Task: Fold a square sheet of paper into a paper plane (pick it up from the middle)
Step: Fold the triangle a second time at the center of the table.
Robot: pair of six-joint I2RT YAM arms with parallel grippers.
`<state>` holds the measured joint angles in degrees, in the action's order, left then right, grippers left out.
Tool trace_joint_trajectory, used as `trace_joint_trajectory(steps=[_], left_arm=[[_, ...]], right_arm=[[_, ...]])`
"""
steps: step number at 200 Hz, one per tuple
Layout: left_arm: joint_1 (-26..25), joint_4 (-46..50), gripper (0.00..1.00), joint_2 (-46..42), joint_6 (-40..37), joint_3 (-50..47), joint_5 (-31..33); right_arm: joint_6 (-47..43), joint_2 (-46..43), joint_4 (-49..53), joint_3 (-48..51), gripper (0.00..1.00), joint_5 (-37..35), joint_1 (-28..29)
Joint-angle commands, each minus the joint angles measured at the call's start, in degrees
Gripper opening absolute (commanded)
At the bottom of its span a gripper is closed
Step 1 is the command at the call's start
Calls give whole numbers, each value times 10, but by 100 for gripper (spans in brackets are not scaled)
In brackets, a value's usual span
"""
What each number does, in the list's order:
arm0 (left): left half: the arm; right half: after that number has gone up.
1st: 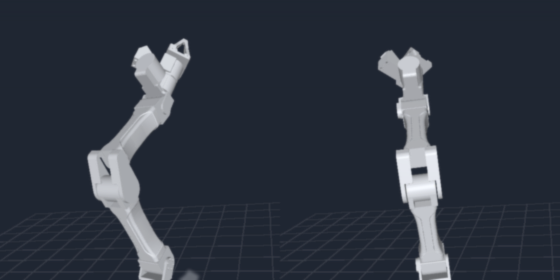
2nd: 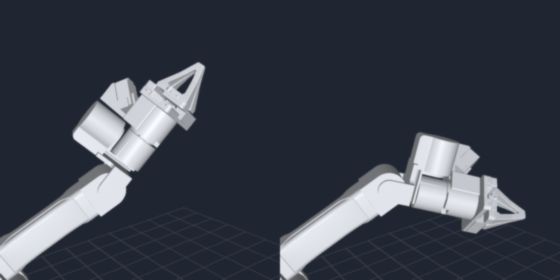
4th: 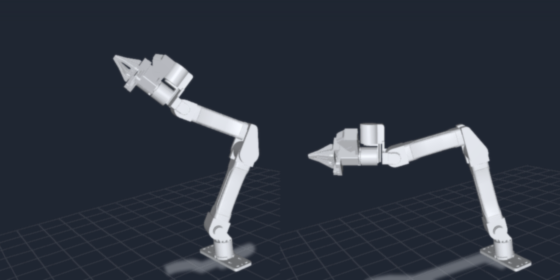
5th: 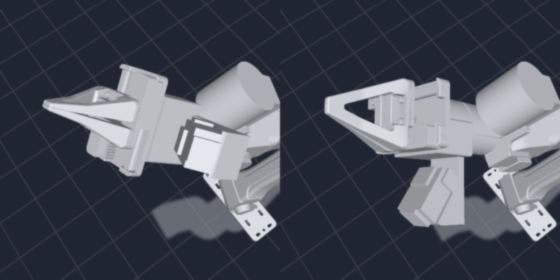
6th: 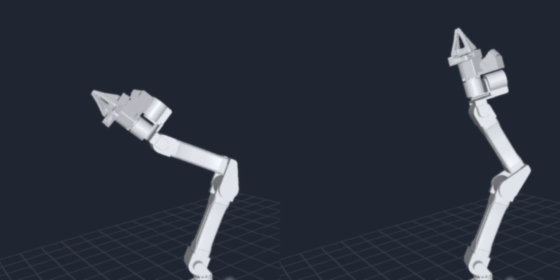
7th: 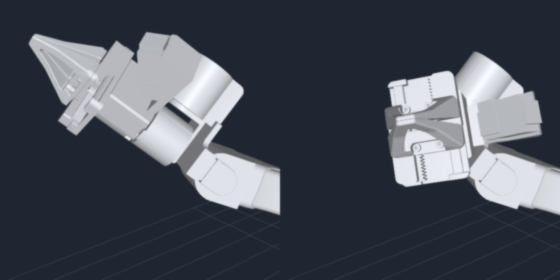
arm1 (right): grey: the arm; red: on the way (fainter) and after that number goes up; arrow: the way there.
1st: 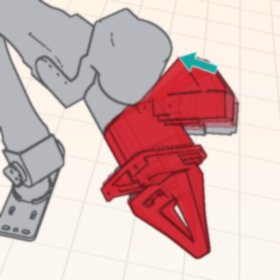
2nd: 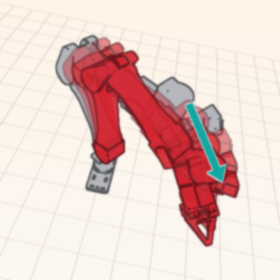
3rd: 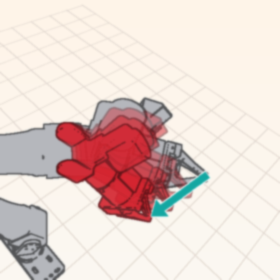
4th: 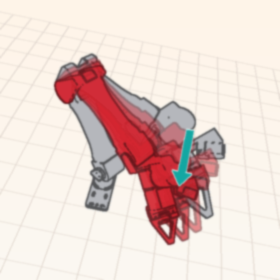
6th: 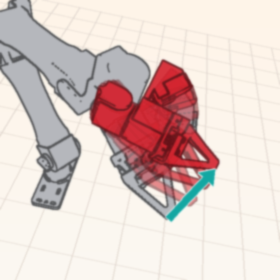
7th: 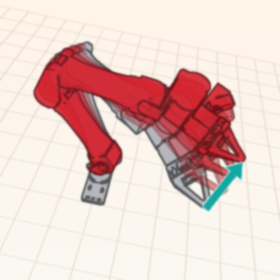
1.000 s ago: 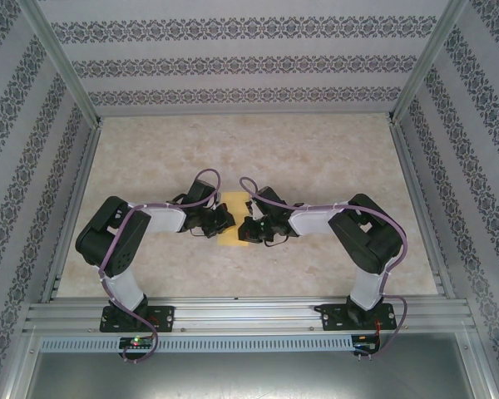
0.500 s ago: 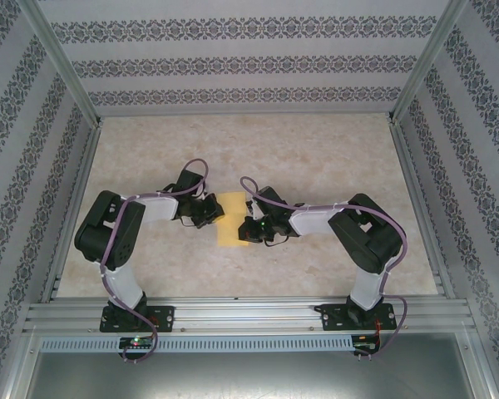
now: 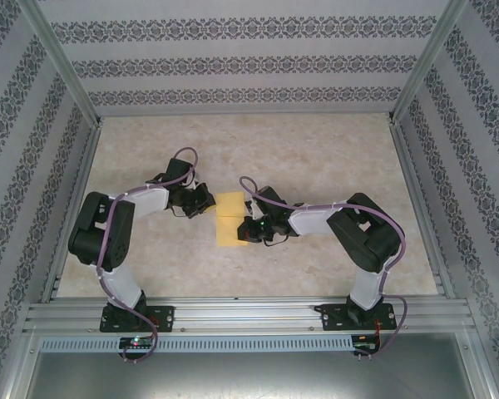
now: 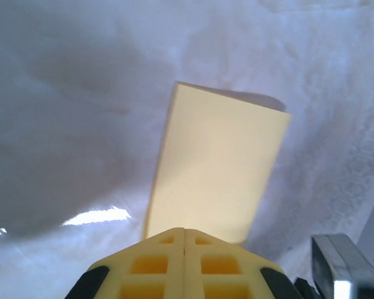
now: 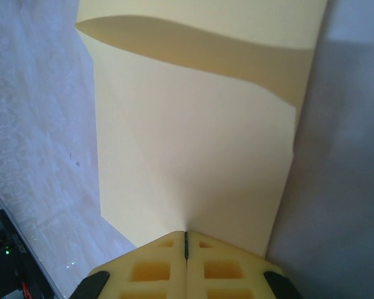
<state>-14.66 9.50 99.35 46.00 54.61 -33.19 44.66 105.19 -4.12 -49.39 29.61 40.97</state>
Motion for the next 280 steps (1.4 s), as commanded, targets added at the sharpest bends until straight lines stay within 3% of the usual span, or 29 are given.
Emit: trace_joint_trajectory(steps=[1,35,79,140,236,280], left_arm=[[-25,41,4,-42,-17,15,0],[-61,6,5,-72,13,-20,2],[-113,-13,4,-43,28,-18,10],[-121,-52,3,11,39,-21,-4],[-121,-33,2,72,22,-34,72],[-121,-31,1,72,14,-37,67]], right_arm=[[-10,28,79,23,0,-31,3],[-7,17,76,27,0,-36,4],[0,16,61,33,0,-37,6],[12,29,44,29,0,-33,11],[6,3,55,8,2,-29,12],[2,-30,51,-34,5,-2,11]])
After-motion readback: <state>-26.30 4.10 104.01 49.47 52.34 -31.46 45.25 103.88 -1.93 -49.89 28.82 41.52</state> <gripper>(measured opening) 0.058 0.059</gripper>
